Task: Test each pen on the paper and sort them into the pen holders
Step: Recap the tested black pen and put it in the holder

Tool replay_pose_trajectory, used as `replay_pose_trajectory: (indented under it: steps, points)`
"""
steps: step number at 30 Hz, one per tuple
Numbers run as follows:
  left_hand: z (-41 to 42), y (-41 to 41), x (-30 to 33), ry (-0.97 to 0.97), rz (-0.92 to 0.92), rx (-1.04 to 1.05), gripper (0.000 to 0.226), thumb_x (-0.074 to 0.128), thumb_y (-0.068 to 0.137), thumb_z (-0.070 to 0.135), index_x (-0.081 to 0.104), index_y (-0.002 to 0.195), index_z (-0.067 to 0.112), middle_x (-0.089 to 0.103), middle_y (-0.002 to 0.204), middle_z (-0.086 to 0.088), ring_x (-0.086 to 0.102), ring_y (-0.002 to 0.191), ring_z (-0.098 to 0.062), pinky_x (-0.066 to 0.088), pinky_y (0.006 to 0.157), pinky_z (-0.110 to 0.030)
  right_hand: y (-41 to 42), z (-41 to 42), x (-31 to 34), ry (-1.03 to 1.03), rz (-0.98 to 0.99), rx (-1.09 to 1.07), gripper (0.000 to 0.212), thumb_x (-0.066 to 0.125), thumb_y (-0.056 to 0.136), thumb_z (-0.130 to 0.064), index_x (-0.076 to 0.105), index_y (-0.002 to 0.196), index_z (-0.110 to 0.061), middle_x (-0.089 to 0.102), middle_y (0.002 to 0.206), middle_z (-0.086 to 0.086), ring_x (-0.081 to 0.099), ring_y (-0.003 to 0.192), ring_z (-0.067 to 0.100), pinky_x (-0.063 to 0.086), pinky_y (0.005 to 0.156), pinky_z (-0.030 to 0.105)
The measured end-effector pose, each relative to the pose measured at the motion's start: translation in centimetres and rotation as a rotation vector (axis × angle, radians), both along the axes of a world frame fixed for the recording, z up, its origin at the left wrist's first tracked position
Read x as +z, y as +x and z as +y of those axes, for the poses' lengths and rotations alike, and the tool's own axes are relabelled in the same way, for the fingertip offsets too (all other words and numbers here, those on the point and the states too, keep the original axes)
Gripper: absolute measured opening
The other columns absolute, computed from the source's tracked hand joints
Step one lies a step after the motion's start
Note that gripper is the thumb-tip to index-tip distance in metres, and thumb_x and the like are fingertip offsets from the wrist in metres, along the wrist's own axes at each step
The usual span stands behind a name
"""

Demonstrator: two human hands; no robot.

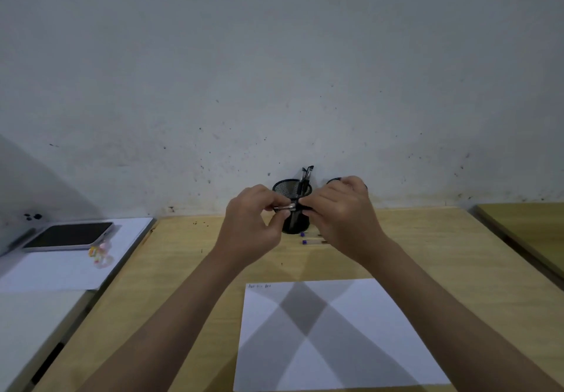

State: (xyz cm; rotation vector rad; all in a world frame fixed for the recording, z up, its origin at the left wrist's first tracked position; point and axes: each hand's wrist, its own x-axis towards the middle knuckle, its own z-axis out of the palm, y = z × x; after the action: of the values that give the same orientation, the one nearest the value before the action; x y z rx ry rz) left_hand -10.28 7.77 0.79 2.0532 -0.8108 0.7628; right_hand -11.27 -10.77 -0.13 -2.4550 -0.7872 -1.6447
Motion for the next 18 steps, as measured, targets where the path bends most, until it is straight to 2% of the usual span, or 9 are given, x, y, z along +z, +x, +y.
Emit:
replay_pose_trajectory:
  steps: [2,4,7,10,13,15,16,18]
  points:
    - [-0.3,0.7,0.4,-0.037,0.002,0.002,0.028,0.069,0.076,0.022,0.066,0.104,0.016,0.065,0.086,0.002,0.06,0.082,-0.015,0.051,0.075,-0.034,1.0,-0.7,0.7,0.051,0.045,0.059,0.023,0.07,0.074,-0.011,0.071,0.098,-0.012,0.07,0.07,-0.001,0.061,0.06,0.021,0.042,0.067,0.034]
    - [-0.7,1.7,0.5,-0.079,0.075,0.049,0.045,0.072,0.077,0.03,0.059,0.118,0.016,0.064,0.098,0.003,0.058,0.092,-0.013,0.047,0.084,-0.026,1.9,-1.4,1.7,0.177,0.125,0.096,0.048,0.074,0.073,-0.01,0.062,0.12,-0.01,0.071,0.074,0.001,0.062,0.061,0.015,0.048,0.065,0.03]
    - [-1.8,4.3,-0.2,-0.028,0.217,0.165,0.052,0.069,0.081,0.035,0.054,0.124,0.011,0.06,0.115,-0.004,0.055,0.107,-0.017,0.044,0.092,-0.029,3.4,-1.9,3.3,0.445,0.275,0.184,0.068,0.078,0.074,-0.009,0.048,0.135,-0.015,0.07,0.082,0.002,0.067,0.068,0.011,0.056,0.067,0.024]
    - [-3.0,7.1,-1.5,0.114,0.371,0.247,0.058,0.063,0.083,0.044,0.054,0.123,0.003,0.056,0.123,-0.013,0.052,0.114,-0.027,0.041,0.1,-0.04,5.9,-1.9,4.1,0.652,0.332,0.234,0.065,0.077,0.075,-0.009,0.05,0.133,-0.018,0.064,0.079,-0.004,0.066,0.065,0.006,0.055,0.066,0.014]
    - [-4.1,8.9,-2.9,0.186,0.405,0.306,0.044,0.057,0.085,0.049,0.06,0.095,0.007,0.062,0.099,-0.012,0.056,0.1,-0.03,0.04,0.096,-0.053,8.3,-1.4,3.1,0.753,0.404,0.218,0.058,0.075,0.079,-0.012,0.05,0.131,-0.018,0.059,0.072,-0.012,0.062,0.058,-0.003,0.05,0.059,0.008]
    - [-4.4,9.5,-3.7,0.18,0.398,0.319,0.037,0.056,0.086,0.047,0.058,0.08,0.011,0.058,0.085,-0.008,0.057,0.089,-0.031,0.044,0.09,-0.053,9.5,-1.1,2.0,0.773,0.473,0.167,0.055,0.073,0.081,-0.013,0.049,0.131,-0.016,0.059,0.07,-0.008,0.06,0.057,-0.002,0.048,0.058,0.007]
    - [-4.5,9.8,-4.1,0.179,0.396,0.319,0.036,0.057,0.087,0.044,0.061,0.08,0.008,0.059,0.088,-0.009,0.057,0.09,-0.032,0.043,0.092,-0.051,10.0,-1.0,1.4,0.769,0.511,0.13,0.054,0.072,0.082,-0.014,0.049,0.13,-0.014,0.06,0.071,-0.006,0.059,0.058,-0.001,0.047,0.059,0.007]
    - [-4.7,10.2,-4.5,0.183,0.396,0.329,0.041,0.058,0.088,0.038,0.067,0.094,-0.001,0.062,0.105,-0.016,0.056,0.102,-0.033,0.037,0.101,-0.048,10.7,-0.9,0.3,0.761,0.604,0.06,0.051,0.071,0.082,-0.015,0.051,0.129,-0.008,0.063,0.076,0.001,0.06,0.064,0.007,0.05,0.066,0.016]
